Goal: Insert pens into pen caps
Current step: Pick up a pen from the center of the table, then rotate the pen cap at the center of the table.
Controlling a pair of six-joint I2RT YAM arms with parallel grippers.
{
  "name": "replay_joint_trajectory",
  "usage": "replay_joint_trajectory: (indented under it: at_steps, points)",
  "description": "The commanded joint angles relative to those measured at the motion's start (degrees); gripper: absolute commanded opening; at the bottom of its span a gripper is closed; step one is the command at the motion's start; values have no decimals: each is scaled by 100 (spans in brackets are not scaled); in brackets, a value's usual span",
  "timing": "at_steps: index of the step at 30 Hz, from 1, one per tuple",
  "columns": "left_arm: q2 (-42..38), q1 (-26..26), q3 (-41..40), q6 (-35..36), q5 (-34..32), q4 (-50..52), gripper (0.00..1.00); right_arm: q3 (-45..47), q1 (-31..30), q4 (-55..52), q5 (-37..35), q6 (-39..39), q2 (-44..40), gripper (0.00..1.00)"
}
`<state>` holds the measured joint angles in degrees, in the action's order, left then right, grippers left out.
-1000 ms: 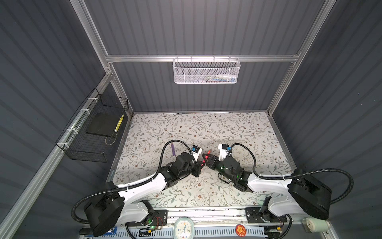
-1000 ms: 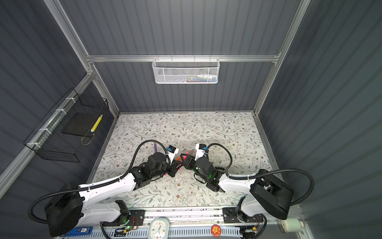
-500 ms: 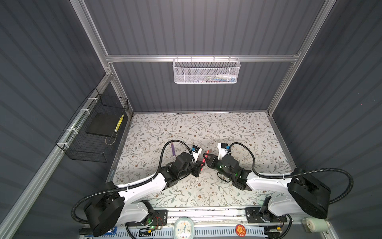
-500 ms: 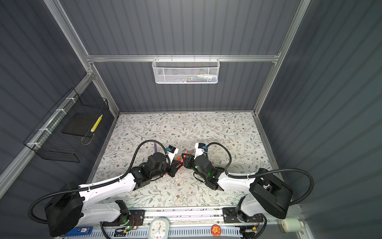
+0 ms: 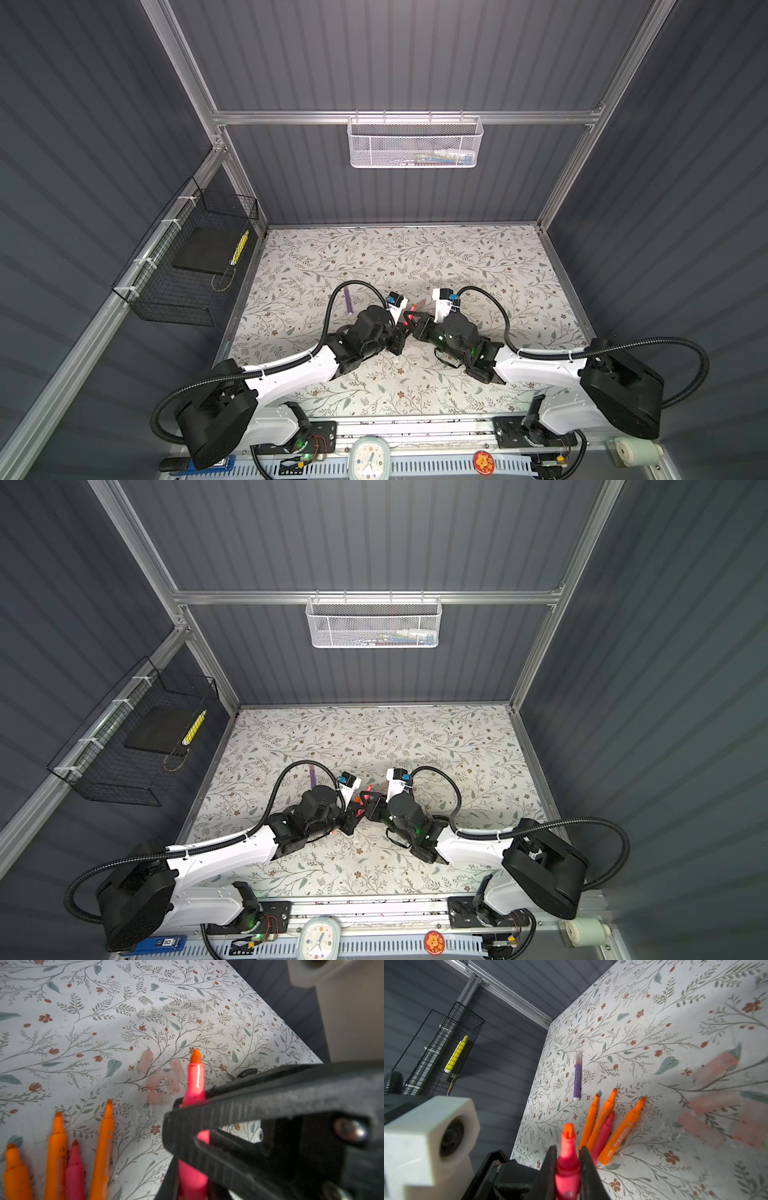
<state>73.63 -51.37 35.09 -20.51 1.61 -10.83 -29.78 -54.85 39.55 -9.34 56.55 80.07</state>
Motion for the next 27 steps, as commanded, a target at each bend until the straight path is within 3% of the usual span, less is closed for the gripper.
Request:
replay_joint_trajectory:
  at_steps: [1, 3, 7, 11, 15, 22, 27]
  points:
    - [86, -21, 191, 90, -89, -139, 5, -98, -43, 143, 60, -30, 43, 2]
    - [125, -13, 191, 91, -116, -139, 0, -69, -43, 209, 66, -40, 36, 12]
    - [152, 28, 161, 41, -179, -139, 0, 66, -43, 332, 4, -113, -63, 63]
    - [21, 318, 26, -96, -258, -67, 0, 220, -1, 99, -222, -204, -383, 85]
    - [-299, 728, -161, -173, -472, 184, 0, 503, 227, -252, -361, -214, -892, 89]
    - [-1315, 808, -690, -177, -1492, 459, 0, 851, 824, -1506, -575, -499, -1888, 91]
    - [-1859, 805, -782, -159, -1440, 906, 0, 584, 1258, -2786, -538, -997, -2130, 88]
